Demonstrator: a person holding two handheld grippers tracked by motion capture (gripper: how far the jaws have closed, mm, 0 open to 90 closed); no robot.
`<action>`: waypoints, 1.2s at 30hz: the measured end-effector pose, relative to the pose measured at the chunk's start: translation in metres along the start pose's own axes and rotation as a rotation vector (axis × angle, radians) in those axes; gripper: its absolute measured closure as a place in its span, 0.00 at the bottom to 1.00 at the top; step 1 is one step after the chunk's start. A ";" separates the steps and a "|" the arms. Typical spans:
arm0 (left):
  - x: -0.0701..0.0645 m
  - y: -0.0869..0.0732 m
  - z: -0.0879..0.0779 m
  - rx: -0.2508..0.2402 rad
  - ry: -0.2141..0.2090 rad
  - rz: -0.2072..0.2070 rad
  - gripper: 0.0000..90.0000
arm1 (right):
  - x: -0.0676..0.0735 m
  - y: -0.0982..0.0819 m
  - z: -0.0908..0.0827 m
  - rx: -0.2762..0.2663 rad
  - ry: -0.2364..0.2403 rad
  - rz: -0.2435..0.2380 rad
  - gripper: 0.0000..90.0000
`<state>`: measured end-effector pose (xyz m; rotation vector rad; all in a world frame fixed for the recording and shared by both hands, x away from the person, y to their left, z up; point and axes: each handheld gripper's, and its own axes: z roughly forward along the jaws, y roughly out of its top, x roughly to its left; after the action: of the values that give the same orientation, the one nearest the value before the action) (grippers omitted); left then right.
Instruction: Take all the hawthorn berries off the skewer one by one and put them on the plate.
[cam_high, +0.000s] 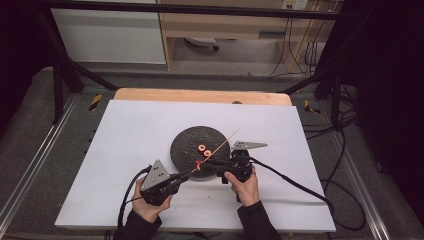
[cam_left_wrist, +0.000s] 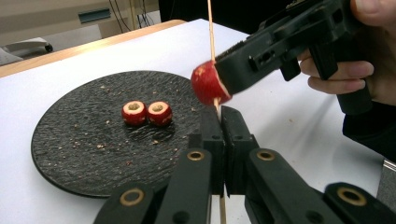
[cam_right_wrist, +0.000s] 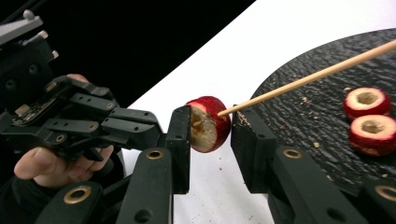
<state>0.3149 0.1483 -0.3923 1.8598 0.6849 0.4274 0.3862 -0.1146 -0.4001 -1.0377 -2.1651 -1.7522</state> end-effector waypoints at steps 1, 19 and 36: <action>0.000 0.000 0.000 0.000 0.001 0.000 0.98 | 0.000 0.000 0.000 -0.003 -0.004 0.000 0.76; -0.007 -0.001 0.006 0.017 -0.004 0.016 0.98 | -0.003 -0.006 0.010 -0.012 0.020 0.073 0.68; 0.000 -0.002 -0.014 -0.008 0.012 0.013 0.98 | -0.013 0.020 -0.005 -0.084 -0.017 0.080 0.72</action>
<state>0.3066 0.1586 -0.3888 1.8566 0.6789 0.4486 0.4063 -0.1225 -0.3896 -1.1457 -2.0456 -1.8182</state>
